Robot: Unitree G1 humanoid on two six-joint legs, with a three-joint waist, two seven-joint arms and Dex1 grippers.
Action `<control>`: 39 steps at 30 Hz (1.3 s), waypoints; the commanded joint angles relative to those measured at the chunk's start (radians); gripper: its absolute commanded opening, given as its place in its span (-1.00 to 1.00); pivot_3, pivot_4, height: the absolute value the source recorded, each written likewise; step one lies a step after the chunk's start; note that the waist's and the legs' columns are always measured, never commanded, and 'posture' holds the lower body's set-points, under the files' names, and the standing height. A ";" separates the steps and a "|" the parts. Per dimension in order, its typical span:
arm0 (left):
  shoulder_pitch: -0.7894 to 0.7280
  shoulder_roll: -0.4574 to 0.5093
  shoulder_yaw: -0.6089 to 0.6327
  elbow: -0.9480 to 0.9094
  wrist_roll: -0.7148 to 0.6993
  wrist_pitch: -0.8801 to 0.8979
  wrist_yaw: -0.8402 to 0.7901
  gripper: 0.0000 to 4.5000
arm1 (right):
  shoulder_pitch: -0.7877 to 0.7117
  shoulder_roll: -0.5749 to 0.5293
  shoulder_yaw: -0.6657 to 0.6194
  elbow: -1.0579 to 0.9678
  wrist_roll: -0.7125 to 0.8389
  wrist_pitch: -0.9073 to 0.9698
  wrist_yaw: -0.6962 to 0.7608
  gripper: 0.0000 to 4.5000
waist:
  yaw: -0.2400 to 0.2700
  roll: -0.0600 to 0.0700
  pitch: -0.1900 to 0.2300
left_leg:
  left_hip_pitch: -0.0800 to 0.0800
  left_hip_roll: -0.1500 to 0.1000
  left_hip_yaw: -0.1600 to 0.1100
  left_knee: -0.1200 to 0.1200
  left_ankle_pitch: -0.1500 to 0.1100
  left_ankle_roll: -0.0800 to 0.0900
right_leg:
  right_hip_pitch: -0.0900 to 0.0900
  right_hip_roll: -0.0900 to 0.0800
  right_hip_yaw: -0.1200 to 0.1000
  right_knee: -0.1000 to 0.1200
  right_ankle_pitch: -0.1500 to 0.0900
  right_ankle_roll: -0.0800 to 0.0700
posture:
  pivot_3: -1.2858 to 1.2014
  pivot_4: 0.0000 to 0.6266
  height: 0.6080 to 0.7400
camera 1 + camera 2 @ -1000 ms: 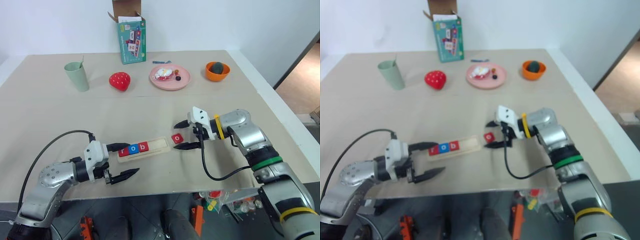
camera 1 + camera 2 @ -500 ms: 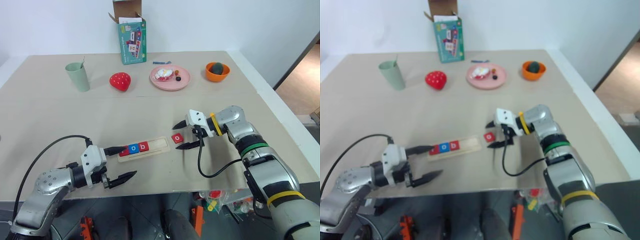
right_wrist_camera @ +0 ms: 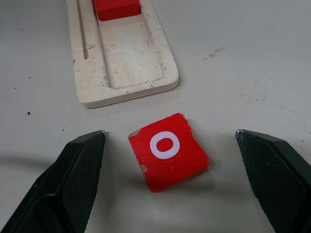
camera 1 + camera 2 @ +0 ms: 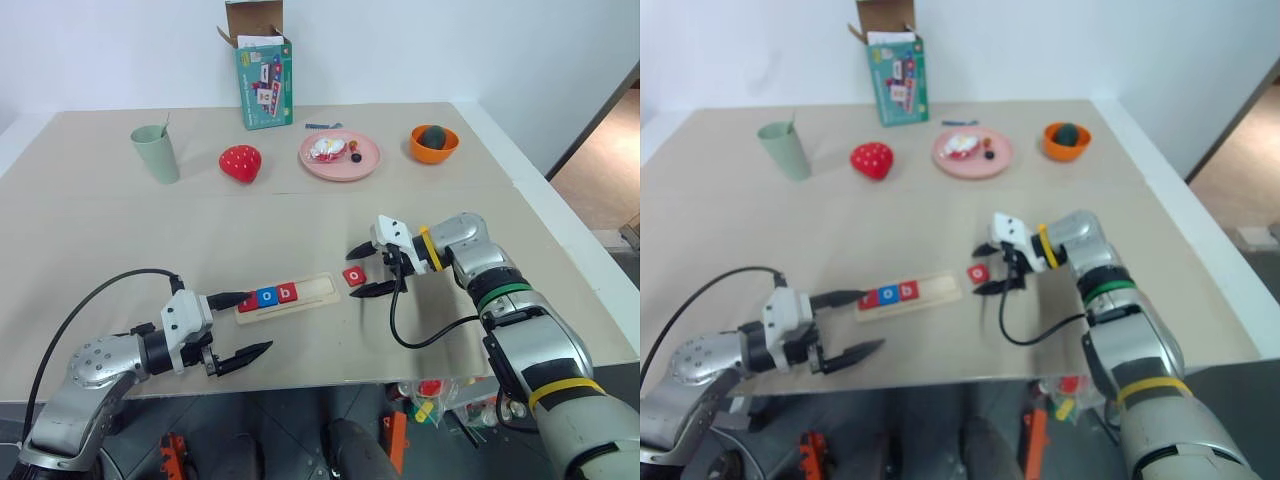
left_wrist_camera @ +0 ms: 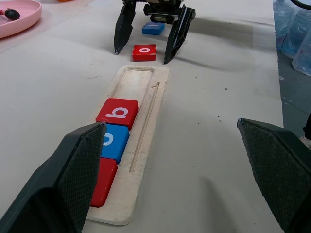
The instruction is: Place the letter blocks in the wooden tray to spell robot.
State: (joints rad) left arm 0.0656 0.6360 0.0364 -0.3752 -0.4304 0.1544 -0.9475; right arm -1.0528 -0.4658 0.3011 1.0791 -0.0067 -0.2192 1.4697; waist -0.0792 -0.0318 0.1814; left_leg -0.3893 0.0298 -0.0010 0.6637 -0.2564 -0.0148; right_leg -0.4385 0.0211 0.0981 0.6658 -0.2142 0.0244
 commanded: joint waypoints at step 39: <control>-0.041 -0.001 -0.021 0.020 0.010 -0.015 -0.013 1.00 | 0.279 -0.154 0.055 -0.591 0.135 0.366 0.126 0.86 | 0.002 0.000 0.000 | 0.000 -0.001 -0.001 0.001 0.000 0.000 | 0.001 -0.001 -0.001 0.000 -0.001 0.001 | 0.03 -0.52 1.00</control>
State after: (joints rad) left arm 0.0357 0.6358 0.0116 -0.3449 -0.4195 0.1550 -0.9539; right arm -0.8045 -0.6113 0.3569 0.5266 0.1315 0.1279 1.5461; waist -0.0772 -0.0319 0.1812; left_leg -0.3894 0.0293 -0.0021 0.6645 -0.2564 -0.0148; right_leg -0.4376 0.0205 0.0972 0.6659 -0.2150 0.0257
